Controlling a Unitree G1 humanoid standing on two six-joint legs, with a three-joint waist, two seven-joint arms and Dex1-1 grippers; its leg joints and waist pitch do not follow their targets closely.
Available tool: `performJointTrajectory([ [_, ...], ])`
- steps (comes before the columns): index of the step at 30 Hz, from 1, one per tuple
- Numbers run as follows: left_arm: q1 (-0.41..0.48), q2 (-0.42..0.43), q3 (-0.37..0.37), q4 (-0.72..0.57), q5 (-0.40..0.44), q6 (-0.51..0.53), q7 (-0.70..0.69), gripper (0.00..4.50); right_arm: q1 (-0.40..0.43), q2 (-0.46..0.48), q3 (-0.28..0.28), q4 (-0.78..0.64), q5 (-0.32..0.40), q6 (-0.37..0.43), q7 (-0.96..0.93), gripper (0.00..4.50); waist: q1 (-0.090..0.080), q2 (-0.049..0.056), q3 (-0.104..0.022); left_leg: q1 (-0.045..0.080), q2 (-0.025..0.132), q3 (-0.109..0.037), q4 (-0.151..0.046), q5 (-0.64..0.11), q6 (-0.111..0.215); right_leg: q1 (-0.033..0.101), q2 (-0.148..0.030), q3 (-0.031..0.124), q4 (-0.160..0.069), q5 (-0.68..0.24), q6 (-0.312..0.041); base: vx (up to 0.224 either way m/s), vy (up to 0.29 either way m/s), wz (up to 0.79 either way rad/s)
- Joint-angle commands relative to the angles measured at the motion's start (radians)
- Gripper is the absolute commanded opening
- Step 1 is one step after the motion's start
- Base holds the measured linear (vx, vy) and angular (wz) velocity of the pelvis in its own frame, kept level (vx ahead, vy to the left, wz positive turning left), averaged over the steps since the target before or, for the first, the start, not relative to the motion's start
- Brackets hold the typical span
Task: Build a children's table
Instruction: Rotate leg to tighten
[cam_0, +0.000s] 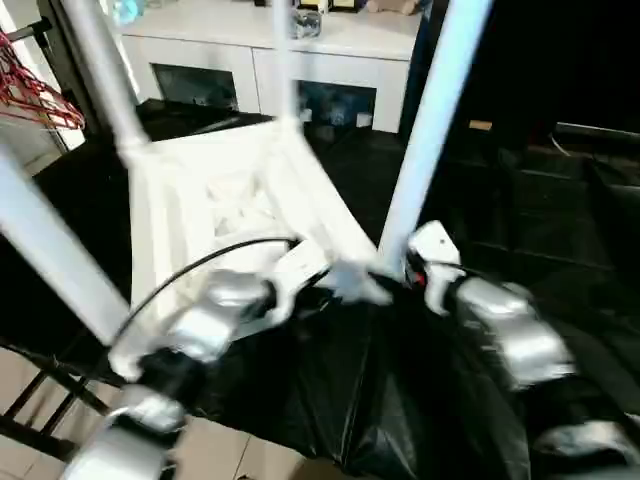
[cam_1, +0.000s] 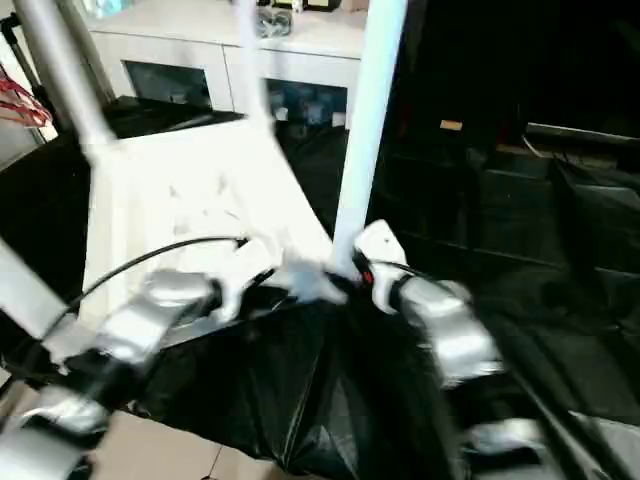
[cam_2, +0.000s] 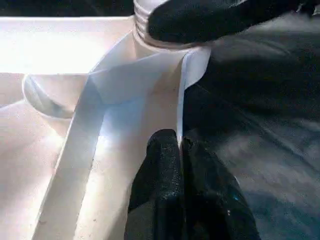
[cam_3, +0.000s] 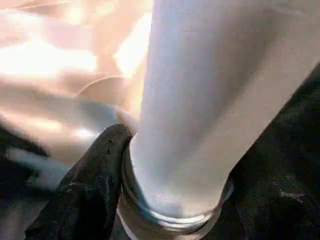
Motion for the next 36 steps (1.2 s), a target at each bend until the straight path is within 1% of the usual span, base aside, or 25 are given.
performJointTrajectory([
  [1, -0.029, -0.065, 0.03, 0.07, 0.01, -0.017, 0.153, 0.0, 0.008, 0.093, 0.023, 0.047, -0.005, 0.035, -0.102, 2.66, -0.001, -0.018, -0.051, -0.001, 0.026, -0.011, -0.078, -0.264, 0.016, 0.033, -0.06, 0.04, -0.107, -0.471, -0.11, 0.0, 0.0, 0.0],
  [3, -0.035, -0.078, 0.024, 0.08, 0.015, -0.024, 0.157, 0.0, 0.007, 0.11, 0.03, 0.051, -0.006, 0.034, -0.094, 2.66, 0.004, -0.02, -0.054, 0.004, 0.027, -0.011, -0.077, -0.27, 0.018, 0.036, -0.062, 0.041, -0.105, -0.448, -0.113, 0.0, 0.0, 0.0],
  [4, -0.039, -0.089, 0.017, 0.088, 0.018, -0.031, 0.153, 0.0, 0.008, 0.126, 0.039, 0.051, -0.004, 0.031, -0.081, 2.66, 0.006, -0.014, -0.053, 0.003, 0.028, -0.01, -0.079, -0.269, 0.025, 0.036, -0.062, 0.042, -0.107, -0.423, -0.119, 0.0, 0.0, 0.0],
  [5, -0.039, -0.09, 0.016, 0.089, 0.018, -0.032, 0.153, 0.0, 0.008, 0.127, 0.04, 0.05, -0.003, 0.03, -0.08, 2.66, 0.006, -0.016, -0.053, 0.0, 0.029, -0.011, -0.081, -0.268, 0.028, 0.041, -0.062, 0.042, -0.103, -0.406, -0.125, 0.0, 0.0, 0.0],
  [6, -0.045, -0.104, -0.004, 0.102, 0.029, -0.064, 0.132, 0.0, 0.008, 0.141, 0.061, 0.042, 0.002, 0.008, -0.031, 3.01, 0.006, -0.015, -0.053, 0.0, 0.029, -0.011, -0.082, -0.269, 0.031, 0.041, -0.063, 0.042, -0.104, -0.403, -0.125, 0.0, 0.0, 0.0],
  [7, -0.044, -0.105, -0.007, 0.099, 0.028, -0.072, 0.119, 0.0, 0.009, 0.139, 0.059, 0.032, 0.014, 0.001, -0.009, 3.01, 0.007, -0.009, -0.055, 0.0, 0.03, -0.012, -0.083, -0.263, 0.031, 0.044, -0.065, 0.042, -0.103, -0.386, -0.128, 0.0, 0.0, 0.0],
  [8, -0.044, -0.105, -0.007, 0.099, 0.028, -0.072, 0.119, 0.0, 0.009, 0.139, 0.059, 0.032, 0.014, 0.001, -0.009, 3.22, 0.004, -0.013, -0.053, -0.002, 0.029, -0.011, -0.084, -0.275, 0.033, 0.044, -0.064, 0.042, -0.105, -0.393, -0.128, 0.0, 0.0, 0.0],
  [10, -0.041, -0.091, -0.006, 0.092, 0.023, -0.099, 0.087, 0.0, 0.003, 0.115, 0.038, 0.022, 0.029, -0.004, 0.014, 3.42, 0.004, -0.015, -0.05, -0.001, 0.027, -0.011, -0.084, -0.297, 0.037, 0.045, -0.066, 0.04, -0.111, -0.451, -0.114, 0.0, 0.0, 0.0],
  [11, -0.039, -0.083, -0.005, 0.088, 0.021, -0.108, 0.075, 0.0, 0.0, 0.105, 0.032, 0.02, 0.026, -0.005, 0.015, 3.42, 0.005, -0.016, -0.053, -0.002, 0.027, -0.013, -0.084, -0.288, 0.038, 0.046, -0.069, 0.041, -0.112, -0.469, -0.106, 0.0, 0.0, 0.0],
  [13, -0.028, -0.054, -0.004, 0.071, 0.013, -0.137, 0.025, 0.0, -0.008, 0.065, 0.022, 0.017, 0.017, -0.021, 0.033, 3.69, 0.007, -0.016, -0.052, -0.002, 0.027, -0.013, -0.084, -0.282, 0.039, 0.043, -0.069, 0.04, -0.117, -0.49, -0.095, 0.0, 0.0, 0.0],
  [15, -0.015, -0.025, -0.004, 0.048, 0.001, -0.164, -0.027, 0.0, -0.014, 0.019, 0.02, 0.009, 0.019, -0.027, 0.081, 3.79, 0.009, -0.016, -0.056, -0.002, 0.029, -0.012, -0.083, -0.26, 0.044, 0.044, -0.068, 0.042, -0.112, -0.447, -0.103, 0.0, 0.0, 0.0],
  [16, -0.013, -0.022, -0.003, 0.045, 0.0, -0.164, -0.032, 0.0, -0.014, 0.013, 0.02, 0.007, 0.019, -0.027, 0.09, 3.86, 0.009, -0.016, -0.057, -0.007, 0.03, -0.011, -0.083, -0.245, 0.048, 0.046, -0.066, 0.042, -0.106, -0.406, -0.116, 0.0, 0.0, 0.0],
  [17, 0.002, 0.006, 0.006, 0.019, -0.016, -0.17, -0.083, 0.0, -0.012, -0.041, 0.033, -0.008, 0.019, -0.033, 0.173, 3.86, 0.011, -0.015, -0.057, -0.006, 0.031, -0.011, -0.082, -0.232, 0.049, 0.05, -0.066, 0.04, -0.103, -0.382, -0.126, 0.0, 0.0, 0.0],
  [18, 0.003, 0.007, 0.007, 0.017, -0.017, -0.17, -0.087, 0.0, -0.012, -0.045, 0.034, -0.01, 0.019, -0.033, 0.179, 3.86, 0.011, -0.016, -0.058, -0.009, 0.032, -0.01, -0.081, -0.224, 0.053, 0.052, -0.066, 0.041, -0.099, -0.365, -0.133, 0.0, 0.0, 0.0],
  [20, 0.02, 0.033, 0.006, -0.011, -0.037, -0.183, -0.148, 0.0, -0.003, -0.086, 0.049, -0.033, 0.024, -0.043, 0.252, 3.86, 0.014, -0.016, -0.06, -0.008, 0.034, -0.007, -0.077, -0.2, 0.066, 0.05, -0.067, 0.043, -0.095, -0.32, -0.153, 0.0, 0.0, 0.0],
  [22, 0.029, 0.052, 0.004, -0.027, -0.049, -0.189, -0.19, 0.0, 0.007, -0.116, 0.057, -0.057, 0.034, -0.05, 0.308, 3.86, 0.015, -0.015, -0.064, -0.009, 0.034, -0.005, -0.073, -0.157, 0.078, 0.052, -0.066, 0.042, -0.085, -0.239, -0.185, 0.0, 0.0, 0.0],
  [24, 0.05, 0.1, -0.007, -0.062, -0.072, -0.2, -0.288, 0.0, 0.036, -0.185, 0.079, -0.122, 0.058, -0.067, 0.442, 3.86, 0.027, -0.012, -0.069, -0.01, 0.04, -0.006, -0.067, -0.109, 0.106, 0.056, -0.065, 0.042, -0.07, -0.137, -0.208, 0.0, 0.0, 0.0],
  [25, 0.058, 0.119, -0.012, -0.074, -0.081, -0.205, -0.328, 0.0, 0.045, -0.206, 0.081, -0.145, 0.072, -0.062, 0.487, 3.86, 0.028, -0.012, -0.069, -0.011, 0.042, -0.005, -0.067, -0.099, 0.112, 0.056, -0.064, 0.043, -0.067, -0.115, -0.215, 0.0, 0.0, 0.0],
  [27, 0.063, 0.131, -0.013, -0.081, -0.089, -0.209, -0.357, 0.0, 0.05, -0.221, 0.082, -0.158, 0.083, -0.062, 0.519, 3.86, 0.035, -0.011, -0.075, -0.01, 0.041, -0.002, -0.059, -0.06, 0.133, 0.055, -0.061, 0.042, -0.052, -0.011, -0.249, 0.028, 0.006, 0.0],
  [28, 0.069, 0.145, -0.014, -0.094, -0.103, -0.207, -0.395, 0.0, 0.053, -0.237, 0.083, -0.17, 0.096, -0.051, 0.553, 3.86, 0.035, -0.013, -0.073, -0.011, 0.041, -0.001, -0.058, -0.055, 0.142, 0.052, -0.061, 0.041, -0.051, 0.007, -0.261, 0.0, 0.0, 0.0],
  [30, 0.075, 0.162, -0.016, -0.109, -0.115, -0.203, -0.433, 0.0, 0.058, -0.257, 0.09, -0.183, 0.107, -0.045, 0.592, 3.86, 0.039, -0.012, -0.074, -0.013, 0.043, -0.002, -0.057, -0.06, 0.143, 0.055, -0.063, 0.04, -0.048, 0.002, -0.267, 0.0, 0.0, 0.0],
  [31, 0.079, 0.178, -0.016, -0.121, -0.125, -0.199, -0.47, 0.0, 0.063, -0.277, 0.098, -0.196, 0.113, -0.04, 0.63, 3.86, 0.039, -0.012, -0.071, -0.013, 0.045, -0.002, -0.058, -0.081, 0.139, 0.052, -0.064, 0.04, -0.052, -0.029, -0.264, 0.0, 0.0, 0.0],
  [33, 0.08, 0.187, -0.016, -0.126, -0.13, -0.197, -0.489, 0.0, 0.066, -0.287, 0.103, -0.202, 0.116, -0.036, 0.652, 3.86, 0.041, -0.011, -0.065, -0.01, 0.045, 0.0, -0.061, -0.13, 0.123, 0.049, -0.065, 0.041, -0.061, -0.106, -0.253, 0.0, 0.0, 0.0],
  [35, 0.079, 0.201, -0.014, -0.128, -0.136, -0.193, -0.518, 0.0, 0.071, -0.299, 0.11, -0.216, 0.123, -0.028, 0.679, 3.86, 0.04, -0.011, -0.062, -0.009, 0.044, -0.001, -0.066, -0.172, 0.093, 0.048, -0.065, 0.042, -0.068, -0.188, -0.231, 0.0, 0.0, 0.0],
  [36, 0.077, 0.211, -0.014, -0.129, -0.143, -0.19, -0.542, 0.0, 0.075, -0.306, 0.113, -0.228, 0.132, -0.02, 0.697, 3.7, 0.04, -0.013, -0.062, -0.008, 0.044, -0.001, -0.066, -0.182, 0.081, 0.047, -0.066, 0.043, -0.071, -0.211, -0.22, 0.0, 0.0, 0.0],
])
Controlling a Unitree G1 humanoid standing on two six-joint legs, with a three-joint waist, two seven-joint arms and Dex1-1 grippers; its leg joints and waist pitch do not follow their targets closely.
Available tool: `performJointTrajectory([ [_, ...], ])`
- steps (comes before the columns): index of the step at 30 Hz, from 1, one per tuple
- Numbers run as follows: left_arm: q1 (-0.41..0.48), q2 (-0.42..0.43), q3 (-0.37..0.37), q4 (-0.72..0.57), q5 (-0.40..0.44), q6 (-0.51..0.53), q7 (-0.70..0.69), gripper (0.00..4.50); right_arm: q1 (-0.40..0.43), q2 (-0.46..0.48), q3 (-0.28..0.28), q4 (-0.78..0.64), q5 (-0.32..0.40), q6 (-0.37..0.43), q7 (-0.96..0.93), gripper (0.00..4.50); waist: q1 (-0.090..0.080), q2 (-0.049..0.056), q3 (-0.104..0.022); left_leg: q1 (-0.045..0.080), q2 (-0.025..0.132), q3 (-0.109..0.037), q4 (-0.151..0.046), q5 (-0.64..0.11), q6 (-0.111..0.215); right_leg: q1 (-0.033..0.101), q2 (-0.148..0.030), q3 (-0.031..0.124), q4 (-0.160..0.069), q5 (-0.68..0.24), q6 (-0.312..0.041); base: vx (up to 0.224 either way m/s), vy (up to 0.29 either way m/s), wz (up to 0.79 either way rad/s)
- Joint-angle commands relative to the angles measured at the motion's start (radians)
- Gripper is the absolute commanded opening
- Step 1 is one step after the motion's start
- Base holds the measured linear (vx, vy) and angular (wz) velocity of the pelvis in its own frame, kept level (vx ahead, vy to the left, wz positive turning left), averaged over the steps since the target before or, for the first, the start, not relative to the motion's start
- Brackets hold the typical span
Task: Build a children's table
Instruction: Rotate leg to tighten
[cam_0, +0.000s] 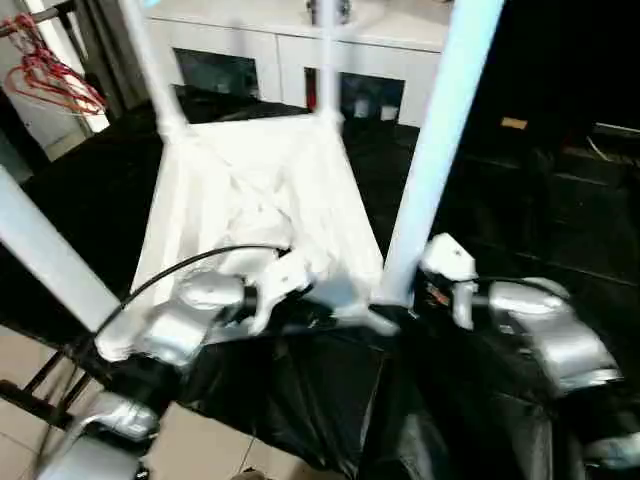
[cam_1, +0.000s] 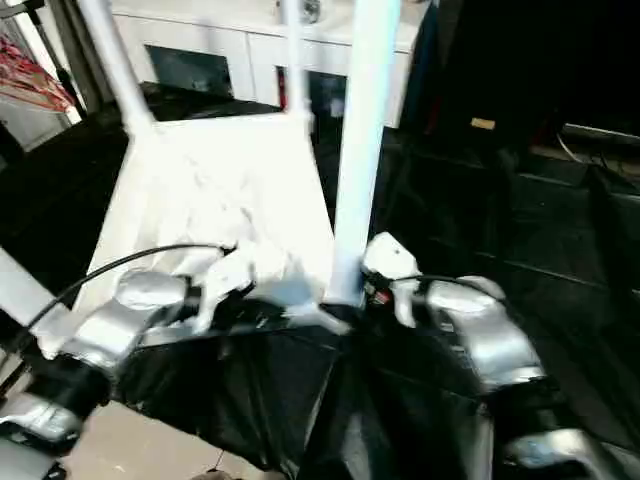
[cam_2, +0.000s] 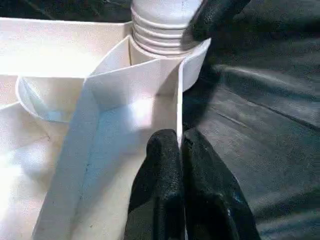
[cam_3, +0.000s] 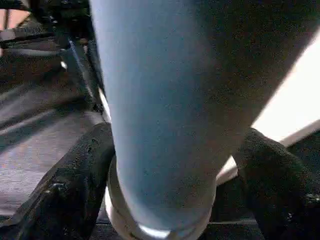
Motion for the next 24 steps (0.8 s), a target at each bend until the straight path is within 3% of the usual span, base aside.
performJointTrajectory([
  [1, -0.006, 0.002, -0.001, -0.041, -0.054, -0.008, -0.06, 0.0, 0.008, -0.016, 0.008, -0.034, 0.018, 0.019, 0.034, 3.7, 0.001, -0.016, -0.058, 0.011, 0.041, -0.005, -0.066, -0.181, 0.068, 0.059, -0.065, 0.045, -0.069, -0.225, -0.209, 0.0, 0.0, 0.0],
  [12, -0.008, 0.013, 0.005, -0.033, -0.056, -0.005, -0.09, 0.0, 0.024, -0.033, 0.03, -0.066, 0.025, 0.037, 0.081, 2.74, 0.002, -0.017, -0.062, 0.007, 0.037, -0.005, -0.06, -0.137, 0.072, 0.062, -0.064, 0.045, -0.061, -0.163, -0.219, 0.0, 0.0, 0.0],
  [21, -0.01, -0.011, 0.019, -0.018, -0.05, -0.008, -0.057, 0.0, 0.047, -0.018, 0.026, -0.087, 0.044, 0.078, 0.09, 2.6, 0.009, -0.018, -0.063, 0.008, 0.039, -0.004, -0.059, -0.131, 0.075, 0.062, -0.063, 0.045, -0.06, -0.161, -0.219, 0.0, 0.0, 0.0],
  [24, -0.025, -0.047, 0.036, 0.008, -0.031, -0.002, 0.034, 0.0, 0.06, 0.017, 0.01, -0.08, 0.058, 0.095, 0.045, 2.59, 0.012, -0.018, -0.061, 0.008, 0.037, -0.005, -0.06, -0.147, 0.066, 0.062, -0.064, 0.045, -0.064, -0.195, -0.208, 0.0, 0.0, 0.0],
])
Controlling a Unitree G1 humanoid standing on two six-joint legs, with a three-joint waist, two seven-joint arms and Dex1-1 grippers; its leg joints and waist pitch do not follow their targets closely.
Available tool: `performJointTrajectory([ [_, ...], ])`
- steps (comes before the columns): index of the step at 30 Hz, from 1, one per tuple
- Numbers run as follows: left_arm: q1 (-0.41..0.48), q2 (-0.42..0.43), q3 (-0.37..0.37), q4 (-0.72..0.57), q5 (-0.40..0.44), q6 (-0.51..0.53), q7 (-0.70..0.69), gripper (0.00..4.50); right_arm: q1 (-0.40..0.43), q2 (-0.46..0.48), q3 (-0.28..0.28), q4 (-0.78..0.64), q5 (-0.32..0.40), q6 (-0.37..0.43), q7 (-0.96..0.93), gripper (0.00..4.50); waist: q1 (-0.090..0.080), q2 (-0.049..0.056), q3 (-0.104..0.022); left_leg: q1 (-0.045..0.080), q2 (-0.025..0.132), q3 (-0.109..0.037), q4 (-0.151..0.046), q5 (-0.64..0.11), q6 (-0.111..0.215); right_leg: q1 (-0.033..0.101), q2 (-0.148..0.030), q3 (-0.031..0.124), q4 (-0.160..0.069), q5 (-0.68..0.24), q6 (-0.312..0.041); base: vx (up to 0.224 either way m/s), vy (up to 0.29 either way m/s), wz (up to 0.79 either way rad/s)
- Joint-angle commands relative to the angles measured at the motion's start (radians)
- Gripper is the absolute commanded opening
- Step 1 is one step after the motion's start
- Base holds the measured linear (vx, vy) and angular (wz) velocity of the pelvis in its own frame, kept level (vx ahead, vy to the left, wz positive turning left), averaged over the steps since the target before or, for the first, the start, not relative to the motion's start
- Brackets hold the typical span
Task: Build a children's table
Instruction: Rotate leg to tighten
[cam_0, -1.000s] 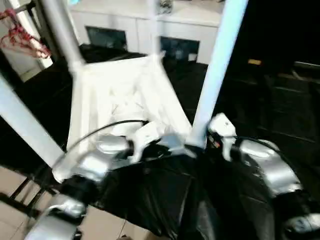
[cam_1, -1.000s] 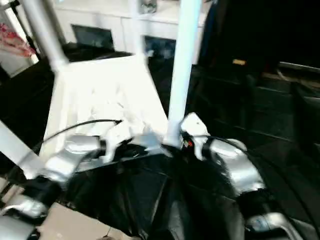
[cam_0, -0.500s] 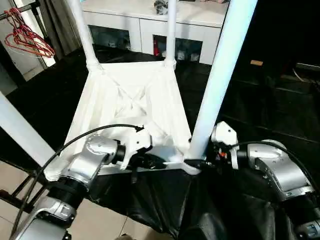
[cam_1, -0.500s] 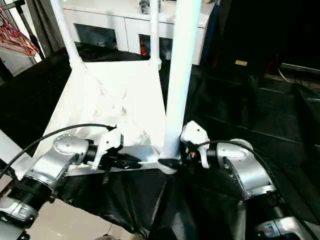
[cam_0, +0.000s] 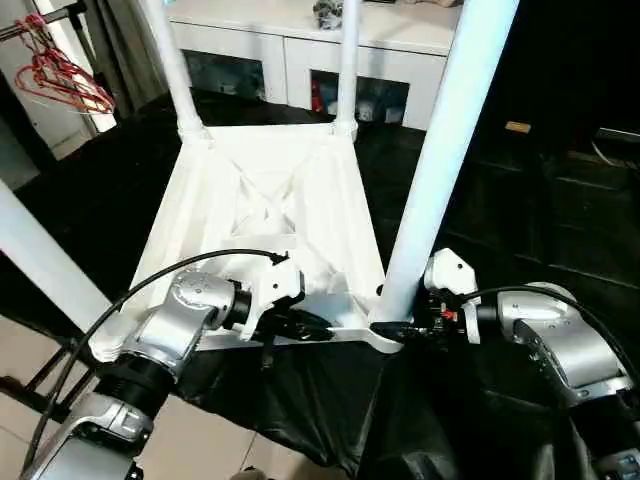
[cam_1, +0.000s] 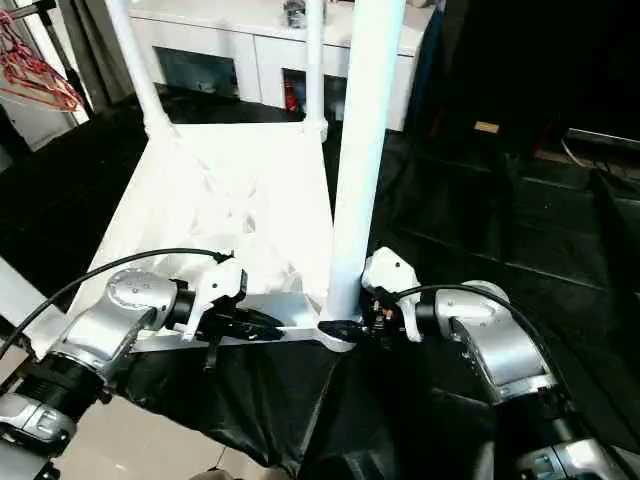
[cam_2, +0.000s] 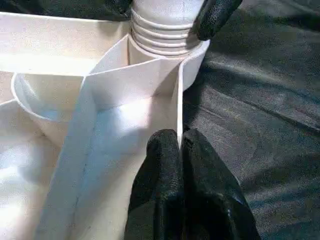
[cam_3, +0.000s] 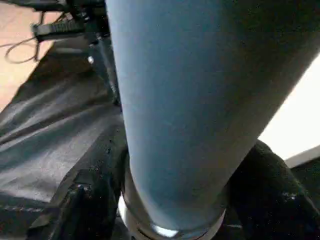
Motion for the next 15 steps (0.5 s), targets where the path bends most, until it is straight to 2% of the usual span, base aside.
performJointTrajectory([
  [1, -0.025, -0.041, 0.036, 0.001, -0.024, -0.009, 0.07, 0.0, 0.014, 0.024, 0.012, -0.011, 0.034, 0.028, 0.0, 2.59, -0.003, -0.019, -0.06, 0.007, 0.037, -0.006, -0.065, -0.157, 0.065, 0.059, -0.064, 0.044, -0.073, -0.218, -0.201, 0.0, 0.0, 0.0],
  [2, -0.051, -0.093, 0.06, 0.041, -0.002, 0.001, 0.194, 0.0, 0.01, 0.077, -0.013, 0.027, 0.021, 0.038, -0.101, 2.59, -0.004, -0.017, -0.056, 0.008, 0.036, -0.006, -0.067, -0.176, 0.057, 0.057, -0.064, 0.044, -0.077, -0.26, -0.191, 0.0, 0.0, 0.0],
  [3, -0.059, -0.11, 0.066, 0.053, 0.003, 0.007, 0.23, 0.0, 0.005, 0.096, -0.021, 0.046, 0.011, 0.04, -0.143, 2.59, -0.006, -0.016, -0.051, 0.012, 0.035, -0.004, -0.069, -0.2, 0.047, 0.051, -0.063, 0.044, -0.085, -0.302, -0.184, 0.0, 0.0, 0.0],
  [4, -0.065, -0.124, 0.071, 0.062, 0.007, 0.011, 0.258, 0.0, 0.002, 0.111, -0.027, 0.061, 0.004, 0.04, -0.175, 2.59, -0.009, -0.019, -0.051, 0.018, 0.031, -0.005, -0.069, -0.235, 0.027, 0.051, -0.065, 0.042, -0.093, -0.38, -0.167, 0.0, 0.0, 0.0],
  [5, -0.075, -0.148, 0.074, 0.075, 0.018, 0.018, 0.304, 0.0, -0.007, 0.143, -0.04, 0.097, -0.017, 0.031, -0.248, 2.59, -0.01, -0.021, -0.054, 0.014, 0.03, -0.009, -0.071, -0.231, 0.016, 0.057, -0.068, 0.041, -0.093, -0.412, -0.146, 0.0, 0.0, 0.0],
  [6, -0.085, -0.172, 0.074, 0.089, 0.033, 0.021, 0.353, 0.0, -0.018, 0.177, -0.053, 0.134, -0.033, 0.025, -0.322, 2.59, -0.012, -0.02, -0.053, 0.014, 0.031, -0.01, -0.073, -0.23, 0.012, 0.054, -0.067, 0.041, -0.095, -0.417, -0.14, 0.0, 0.0, 0.0],
  [8, -0.106, -0.22, 0.073, 0.116, 0.056, 0.034, 0.443, 0.0, -0.04, 0.237, -0.077, 0.196, -0.056, 0.019, -0.448, 2.59, -0.026, -0.024, -0.052, 0.009, 0.027, -0.012, -0.075, -0.238, 0.009, 0.056, -0.065, 0.039, -0.098, -0.436, -0.12, 0.0, 0.0, 0.0],
  [10, -0.122, -0.257, 0.075, 0.136, 0.067, 0.041, 0.506, 0.0, -0.056, 0.278, -0.091, 0.23, -0.073, 0.014, -0.532, 2.59, -0.03, -0.023, -0.053, 0.015, 0.023, -0.011, -0.07, -0.241, 0.012, 0.053, -0.068, 0.038, -0.109, -0.494, -0.102, 0.0, 0.0, 0.0],
  [12, -0.128, -0.277, 0.079, 0.143, 0.067, 0.041, 0.53, 0.0, -0.065, 0.3, -0.098, 0.242, -0.083, 0.019, -0.581, 2.59, -0.029, -0.021, -0.052, 0.011, 0.024, -0.011, -0.071, -0.224, 0.019, 0.053, -0.066, 0.04, -0.108, -0.475, -0.098, 0.0, 0.0, 0.0],
  [15, -0.141, -0.328, 0.093, 0.162, 0.067, 0.041, 0.583, 0.0, -0.089, 0.36, -0.111, 0.271, -0.116, 0.022, -0.697, 2.59, -0.032, -0.018, -0.057, 0.009, 0.026, -0.012, -0.073, -0.208, 0.018, 0.053, -0.063, 0.04, -0.1, -0.409, -0.113, 0.0, 0.0, 0.0],
])
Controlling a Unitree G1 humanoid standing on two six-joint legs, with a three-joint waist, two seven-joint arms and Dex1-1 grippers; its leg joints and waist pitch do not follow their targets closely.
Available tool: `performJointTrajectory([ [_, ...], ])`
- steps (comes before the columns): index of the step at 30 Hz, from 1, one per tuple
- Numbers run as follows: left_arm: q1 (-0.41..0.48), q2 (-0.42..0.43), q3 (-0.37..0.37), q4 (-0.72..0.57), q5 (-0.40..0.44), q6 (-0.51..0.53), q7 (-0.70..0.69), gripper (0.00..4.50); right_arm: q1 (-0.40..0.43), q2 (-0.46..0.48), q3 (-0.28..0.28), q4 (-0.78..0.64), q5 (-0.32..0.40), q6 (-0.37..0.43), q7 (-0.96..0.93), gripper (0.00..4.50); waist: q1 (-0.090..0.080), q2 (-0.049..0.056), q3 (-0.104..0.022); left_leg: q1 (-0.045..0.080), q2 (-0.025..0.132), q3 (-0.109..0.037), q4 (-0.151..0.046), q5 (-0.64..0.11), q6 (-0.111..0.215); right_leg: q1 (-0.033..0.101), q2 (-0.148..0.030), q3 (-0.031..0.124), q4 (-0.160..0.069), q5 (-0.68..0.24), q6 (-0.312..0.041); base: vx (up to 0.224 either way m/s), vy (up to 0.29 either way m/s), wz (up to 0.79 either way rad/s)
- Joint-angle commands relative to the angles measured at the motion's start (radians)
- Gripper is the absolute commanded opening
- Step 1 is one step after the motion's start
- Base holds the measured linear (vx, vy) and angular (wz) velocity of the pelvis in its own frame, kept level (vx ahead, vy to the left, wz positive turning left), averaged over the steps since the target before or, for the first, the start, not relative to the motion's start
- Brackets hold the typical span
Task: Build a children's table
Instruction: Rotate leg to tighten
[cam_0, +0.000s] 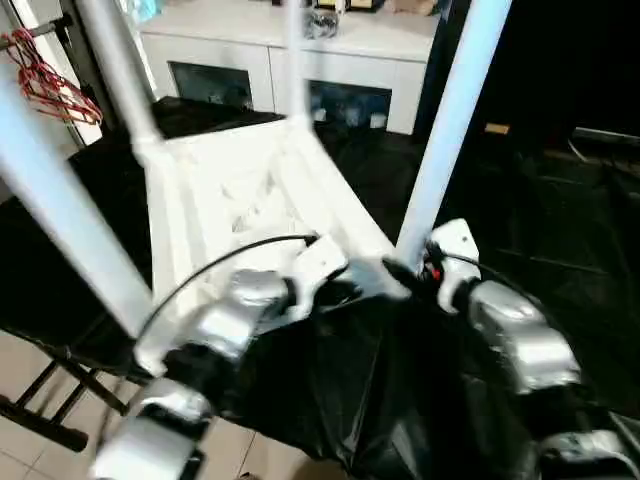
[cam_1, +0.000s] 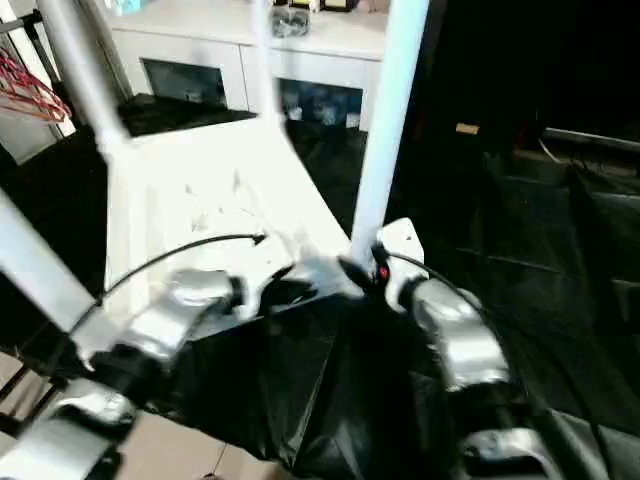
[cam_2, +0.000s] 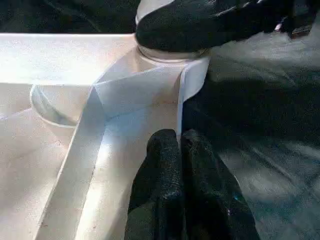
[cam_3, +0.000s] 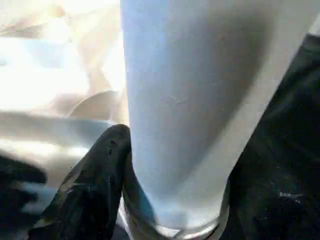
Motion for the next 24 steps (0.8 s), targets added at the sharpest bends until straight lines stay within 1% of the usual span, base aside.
performJointTrajectory([
  [1, -0.04, -0.061, 0.037, -0.01, -0.031, -0.028, 0.071, 0.0, 0.007, 0.081, 0.056, 0.032, 0.002, 0.013, -0.005, 2.59, 0.001, -0.015, -0.058, 0.005, 0.03, -0.011, -0.073, -0.198, 0.022, 0.043, -0.063, 0.042, -0.096, -0.35, -0.135, 0.0, 0.0, 0.0],
  [2, -0.04, -0.058, 0.032, -0.01, -0.028, -0.037, 0.061, 0.0, 0.01, 0.094, 0.047, 0.02, 0.04, 0.001, 0.043, 2.59, 0.001, -0.016, -0.06, 0.001, 0.029, -0.01, -0.073, -0.192, 0.03, 0.047, -0.062, 0.042, -0.091, -0.305, -0.15, 0.0, 0.0, 0.0],
  [3, -0.039, -0.056, 0.031, -0.01, -0.028, -0.039, 0.058, 0.0, 0.011, 0.096, 0.044, 0.015, 0.048, 0.002, 0.051, 2.59, 0.004, -0.016, -0.061, 0.001, 0.03, -0.01, -0.071, -0.176, 0.038, 0.05, -0.062, 0.042, -0.085, -0.258, -0.164, 0.0, 0.0, 0.0],
  [4, -0.039, -0.053, 0.029, -0.01, -0.027, -0.042, 0.051, 0.0, 0.009, 0.1, 0.036, 0.016, 0.051, -0.002, 0.047, 3.15, 0.004, -0.015, -0.061, 0.002, 0.03, -0.008, -0.07, -0.169, 0.045, 0.049, -0.062, 0.043, -0.083, -0.229, -0.176, 0.0, 0.0, 0.0],
  [5, -0.039, -0.053, 0.029, -0.01, -0.027, -0.042, 0.051, 0.0, 0.009, 0.1, 0.036, 0.016, 0.051, -0.002, 0.047, 3.15, 0.004, -0.015, -0.061, 0.002, 0.03, -0.008, -0.07, -0.167, 0.048, 0.05, -0.062, 0.043, -0.083, -0.223, -0.18, 0.0, 0.0, 0.0],
  [6, -0.03, -0.041, 0.03, -0.024, -0.04, -0.052, 0.013, 0.0, 0.007, 0.088, 0.036, 0.008, 0.053, 0.0, 0.06, 3.29, 0.005, -0.016, -0.06, 0.001, 0.029, -0.007, -0.07, -0.166, 0.051, 0.052, -0.063, 0.043, -0.083, -0.223, -0.182, 0.0, 0.0, 0.0],
  [8, -0.015, -0.02, 0.03, -0.05, -0.054, -0.056, -0.037, 0.0, 0.003, 0.058, 0.046, 0.002, 0.038, -0.008, 0.079, 3.47, 0.005, -0.016, -0.058, 0.0, 0.028, -0.007, -0.072, -0.182, 0.052, 0.053, -0.065, 0.042, -0.088, -0.266, -0.175, 0.0, 0.0, 0.0],
  [9, -0.013, -0.017, 0.029, -0.052, -0.056, -0.058, -0.044, 0.0, 0.002, 0.054, 0.047, 0.002, 0.037, -0.009, 0.082, 3.47, 0.004, -0.016, -0.058, 0.0, 0.029, -0.008, -0.073, -0.185, 0.051, 0.054, -0.065, 0.041, -0.088, -0.278, -0.173, 0.0, 0.0, 0.0],
  [10, -0.004, -0.003, 0.027, -0.062, -0.064, -0.064, -0.076, 0.0, -0.001, 0.035, 0.049, -0.003, 0.038, -0.011, 0.11, 3.66, 0.003, -0.016, -0.057, 0.0, 0.029, -0.008, -0.074, -0.193, 0.048, 0.052, -0.065, 0.042, -0.09, -0.295, -0.167, 0.0, 0.0, 0.0],
  [11, -0.001, 0.003, 0.027, -0.066, -0.067, -0.063, -0.087, 0.0, -0.001, 0.027, 0.051, -0.006, 0.036, -0.015, 0.127, 3.66, 0.002, -0.014, -0.057, 0.001, 0.03, -0.009, -0.074, -0.197, 0.046, 0.052, -0.065, 0.042, -0.09, -0.302, -0.166, 0.0, 0.0, 0.0],
  [13, 0.008, 0.02, 0.025, -0.075, -0.074, -0.068, -0.119, 0.0, 0.002, 0.001, 0.058, -0.02, 0.036, -0.021, 0.179, 3.66, 0.001, -0.014, -0.056, 0.0, 0.033, -0.01, -0.075, -0.204, 0.047, 0.054, -0.066, 0.042, -0.089, -0.298, -0.17, 0.0, 0.0, 0.0],
  [14, 0.018, 0.042, 0.023, -0.086, -0.085, -0.071, -0.166, 0.0, 0.01, -0.039, 0.075, -0.044, 0.036, -0.036, 0.251, 3.66, 0.0, -0.014, -0.056, 0.0, 0.033, -0.009, -0.074, -0.2, 0.051, 0.052, -0.065, 0.043, -0.089, -0.287, -0.173, 0.0, 0.0, 0.0],
  [15, 0.019, 0.045, 0.023, -0.087, -0.086, -0.072, -0.172, 0.0, 0.011, -0.044, 0.077, -0.048, 0.037, -0.037, 0.26, 3.66, 0.001, -0.013, -0.057, 0.001, 0.034, -0.009, -0.074, -0.199, 0.052, 0.052, -0.065, 0.043, -0.087, -0.282, -0.175, 0.0, 0.0, 0.0],
  [16, 0.028, 0.07, 0.019, -0.098, -0.091, -0.079, -0.224, 0.0, 0.021, -0.083, 0.089, -0.078, 0.055, -0.038, 0.335, 3.66, 0.002, -0.013, -0.058, 0.001, 0.033, -0.008, -0.073, -0.193, 0.058, 0.052, -0.064, 0.043, -0.085, -0.262, -0.182, 0.0, 0.0, 0.0],
  [17, 0.032, 0.097, 0.008, -0.103, -0.087, -0.088, -0.266, 0.0, 0.031, -0.121, 0.105, -0.103, 0.063, -0.042, 0.4, 3.66, 0.007, -0.015, -0.059, -0.001, 0.034, -0.009, -0.071, -0.174, 0.066, 0.057, -0.065, 0.044, -0.081, -0.228, -0.188, 0.0, 0.0, 0.0],
  [19, 0.034, 0.12, -0.001, -0.102, -0.081, -0.099, -0.296, 0.0, 0.043, -0.155, 0.123, -0.128, 0.068, -0.043, 0.464, 3.66, 0.011, -0.014, -0.059, -0.001, 0.035, -0.007, -0.069, -0.161, 0.08, 0.056, -0.063, 0.045, -0.078, -0.189, -0.196, 0.0, 0.0, 0.0],
  [20, 0.034, 0.129, -0.005, -0.1, -0.079, -0.104, -0.308, 0.0, 0.048, -0.169, 0.131, -0.138, 0.07, -0.044, 0.491, 3.66, 0.012, -0.011, -0.06, 0.003, 0.038, -0.007, -0.069, -0.164, 0.083, 0.051, -0.063, 0.044, -0.076, -0.178, -0.207, 0.0, 0.0, 0.0],
  [22, 0.032, 0.162, -0.012, -0.095, -0.078, -0.113, -0.354, 0.0, 0.063, -0.214, 0.151, -0.166, 0.076, -0.034, 0.567, 3.66, 0.014, -0.011, -0.059, 0.002, 0.039, -0.007, -0.07, -0.165, 0.08, 0.053, -0.063, 0.043, -0.074, -0.174, -0.216, 0.0, 0.0, 0.0],
  [24, 0.032, 0.172, -0.014, -0.097, -0.08, -0.115, -0.372, 0.0, 0.066, -0.227, 0.156, -0.173, 0.076, -0.035, 0.588, 3.66, 0.014, -0.012, -0.059, 0.002, 0.04, -0.007, -0.07, -0.169, 0.077, 0.053, -0.064, 0.043, -0.072, -0.17, -0.225, 0.0, 0.0, 0.0],
])
